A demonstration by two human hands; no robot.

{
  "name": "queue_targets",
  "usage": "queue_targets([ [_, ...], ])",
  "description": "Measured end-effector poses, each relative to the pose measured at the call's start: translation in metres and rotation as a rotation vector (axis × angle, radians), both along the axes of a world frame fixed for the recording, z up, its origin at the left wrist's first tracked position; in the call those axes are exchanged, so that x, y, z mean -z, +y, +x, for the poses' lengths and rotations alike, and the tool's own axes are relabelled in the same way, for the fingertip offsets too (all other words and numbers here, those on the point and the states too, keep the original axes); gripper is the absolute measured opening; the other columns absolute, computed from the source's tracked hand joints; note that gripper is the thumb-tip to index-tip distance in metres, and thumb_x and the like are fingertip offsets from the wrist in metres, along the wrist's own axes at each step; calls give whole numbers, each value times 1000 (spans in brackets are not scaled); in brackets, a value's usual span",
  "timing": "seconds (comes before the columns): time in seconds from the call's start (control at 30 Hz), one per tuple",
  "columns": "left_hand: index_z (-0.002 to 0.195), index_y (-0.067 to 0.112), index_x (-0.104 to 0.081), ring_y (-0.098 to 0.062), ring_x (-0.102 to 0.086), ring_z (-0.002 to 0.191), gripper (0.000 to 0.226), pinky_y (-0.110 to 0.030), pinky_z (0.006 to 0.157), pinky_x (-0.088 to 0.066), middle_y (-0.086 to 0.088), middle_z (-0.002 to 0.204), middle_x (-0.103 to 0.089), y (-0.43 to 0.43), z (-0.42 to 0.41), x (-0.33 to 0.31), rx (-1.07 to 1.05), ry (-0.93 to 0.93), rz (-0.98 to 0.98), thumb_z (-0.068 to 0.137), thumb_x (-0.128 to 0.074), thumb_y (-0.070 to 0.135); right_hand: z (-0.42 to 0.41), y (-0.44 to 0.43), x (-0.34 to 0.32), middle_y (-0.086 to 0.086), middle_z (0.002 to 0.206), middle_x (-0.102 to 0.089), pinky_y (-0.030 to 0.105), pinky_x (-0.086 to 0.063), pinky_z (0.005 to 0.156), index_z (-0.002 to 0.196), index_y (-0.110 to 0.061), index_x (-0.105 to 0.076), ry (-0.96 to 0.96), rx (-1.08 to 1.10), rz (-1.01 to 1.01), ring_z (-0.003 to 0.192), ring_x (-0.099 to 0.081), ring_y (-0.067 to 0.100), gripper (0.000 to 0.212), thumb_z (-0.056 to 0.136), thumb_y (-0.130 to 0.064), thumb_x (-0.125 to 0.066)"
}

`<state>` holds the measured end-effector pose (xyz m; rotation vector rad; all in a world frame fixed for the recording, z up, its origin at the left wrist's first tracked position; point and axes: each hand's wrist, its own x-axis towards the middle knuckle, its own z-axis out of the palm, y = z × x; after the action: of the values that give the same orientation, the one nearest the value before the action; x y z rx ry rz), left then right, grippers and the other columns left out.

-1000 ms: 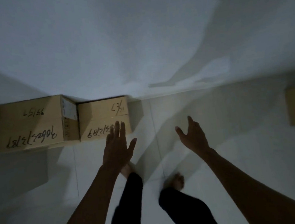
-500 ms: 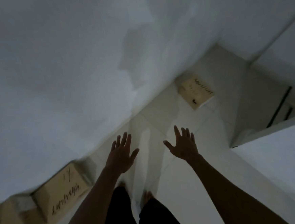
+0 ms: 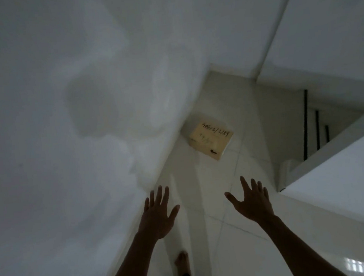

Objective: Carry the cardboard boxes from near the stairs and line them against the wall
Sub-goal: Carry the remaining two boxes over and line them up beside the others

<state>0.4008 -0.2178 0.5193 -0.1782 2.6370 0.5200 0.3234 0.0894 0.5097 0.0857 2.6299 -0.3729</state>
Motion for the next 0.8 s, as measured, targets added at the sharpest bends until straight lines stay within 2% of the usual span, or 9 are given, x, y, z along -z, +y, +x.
queue_targets([
  [0.27,158,22,14,-32,13,155,78,-45,126,4,-7,167,17,6,-162,24,102,-109,-4,100,-22,61,-125,7,19,19,175,3,53,1,130,168,-27,2,-18,159,-51,162,5,42,103,89,-86,-27],
  [0.53,158,25,13,-31,11,155,77,-46,124,3,-6,168,14,58,-337,76,59,-178,68,99,-20,62,-276,21,78,17,176,-6,54,-3,130,169,-24,-3,-128,256,-126,162,-1,40,104,88,-87,-28],
  [0.67,158,27,14,-32,10,155,77,-46,124,2,-5,167,16,76,-416,120,56,-204,104,98,-19,64,-350,30,121,16,175,-12,53,-8,130,168,-22,-9,-174,323,-167,162,-7,37,109,85,-89,-34],
  [0.8,159,27,11,-33,7,155,78,-46,124,0,-5,168,13,76,-500,195,10,-259,89,98,-22,64,-424,31,193,17,174,-18,55,-17,129,168,-21,-11,-210,405,-195,161,-14,37,111,84,-88,-39],
])
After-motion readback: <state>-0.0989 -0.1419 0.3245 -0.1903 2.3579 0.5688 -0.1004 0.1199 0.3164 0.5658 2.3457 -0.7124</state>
